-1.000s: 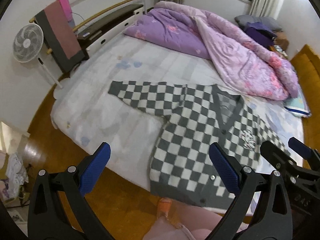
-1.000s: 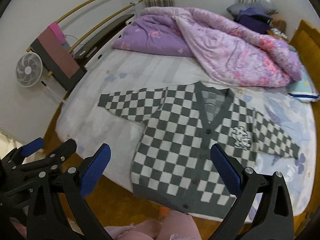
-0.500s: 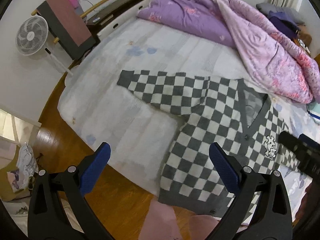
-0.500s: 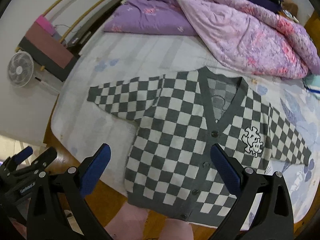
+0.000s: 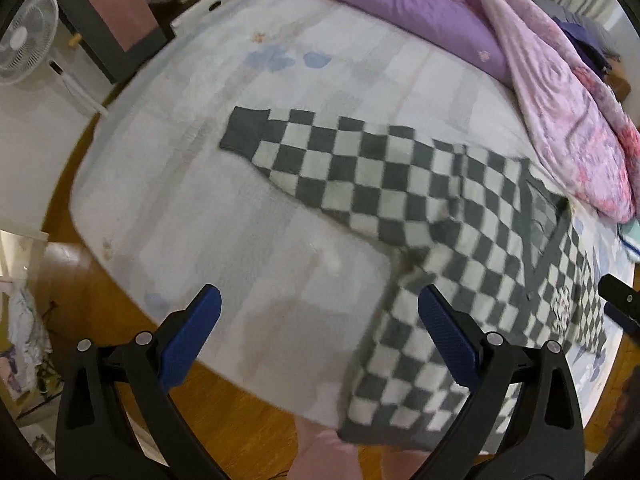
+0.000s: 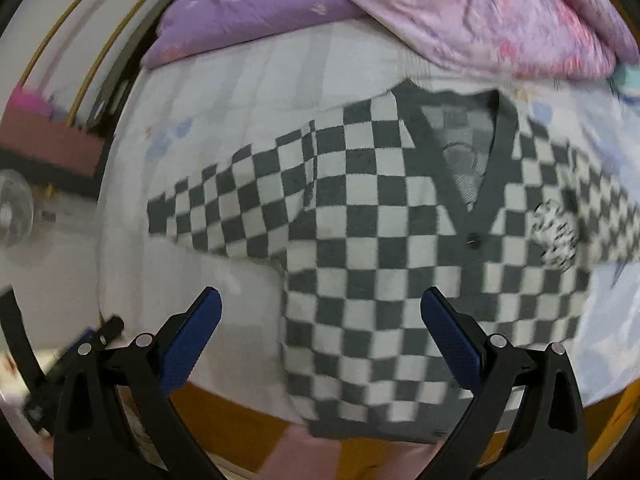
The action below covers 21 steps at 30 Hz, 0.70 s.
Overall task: Fold large clothes
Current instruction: 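Reach the left tool to the cardigan sleeve cuff and grasp it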
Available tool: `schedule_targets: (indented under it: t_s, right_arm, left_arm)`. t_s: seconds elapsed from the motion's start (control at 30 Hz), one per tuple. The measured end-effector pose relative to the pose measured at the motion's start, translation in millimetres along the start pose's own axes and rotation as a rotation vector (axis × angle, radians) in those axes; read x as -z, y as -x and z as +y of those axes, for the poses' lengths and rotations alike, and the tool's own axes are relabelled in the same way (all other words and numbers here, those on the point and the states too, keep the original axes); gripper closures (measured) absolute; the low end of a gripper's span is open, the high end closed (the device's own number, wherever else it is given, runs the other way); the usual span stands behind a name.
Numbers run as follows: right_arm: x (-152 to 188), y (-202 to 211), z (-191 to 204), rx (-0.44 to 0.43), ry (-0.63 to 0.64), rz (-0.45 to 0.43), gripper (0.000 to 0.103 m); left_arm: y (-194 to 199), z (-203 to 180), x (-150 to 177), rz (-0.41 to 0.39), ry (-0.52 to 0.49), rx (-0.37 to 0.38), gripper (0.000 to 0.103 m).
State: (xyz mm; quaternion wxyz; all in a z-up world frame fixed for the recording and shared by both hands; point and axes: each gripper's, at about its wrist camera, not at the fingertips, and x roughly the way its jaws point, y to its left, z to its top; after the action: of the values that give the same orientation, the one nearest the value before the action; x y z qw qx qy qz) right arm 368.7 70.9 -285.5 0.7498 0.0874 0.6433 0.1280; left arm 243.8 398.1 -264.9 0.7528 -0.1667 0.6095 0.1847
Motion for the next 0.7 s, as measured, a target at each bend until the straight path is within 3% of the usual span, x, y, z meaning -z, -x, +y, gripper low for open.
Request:
schedule_targets:
  t_s: [0.17, 0.5, 0.53, 0.57, 0.6, 0.7]
  right_arm:
    - [-29, -53, 14, -0.01, -0.16, 0.026, 0.007]
    - [-49, -143, 34, 0.13, -0.171, 0.151, 0.008]
    - [-50, -151, 36, 0.134, -0.184, 0.169, 0.008]
    - [-51, -155, 37, 0.132, -0.19, 0.179, 0.008]
    - [-53, -158, 39, 0.129, -0.192, 0.183, 0.008]
    - [-58, -167, 44, 0.128, -0.191, 0.176, 0.008]
  left_arm:
    - [-67, 52, -53, 0.032, 0.099, 0.051, 0.005]
    - [-211, 143, -132, 0.121, 0.469, 0.23, 0.006]
    - [-231, 154, -141, 0.125, 0.536, 0.243, 0.009]
    - [-243, 160, -145, 0.135, 0.579, 0.241, 0.027]
    - [-256, 167, -151, 0.151, 0.624, 0.245, 0.037]
    - [-294, 186, -164, 0.194, 0.73, 0.271, 0.036]
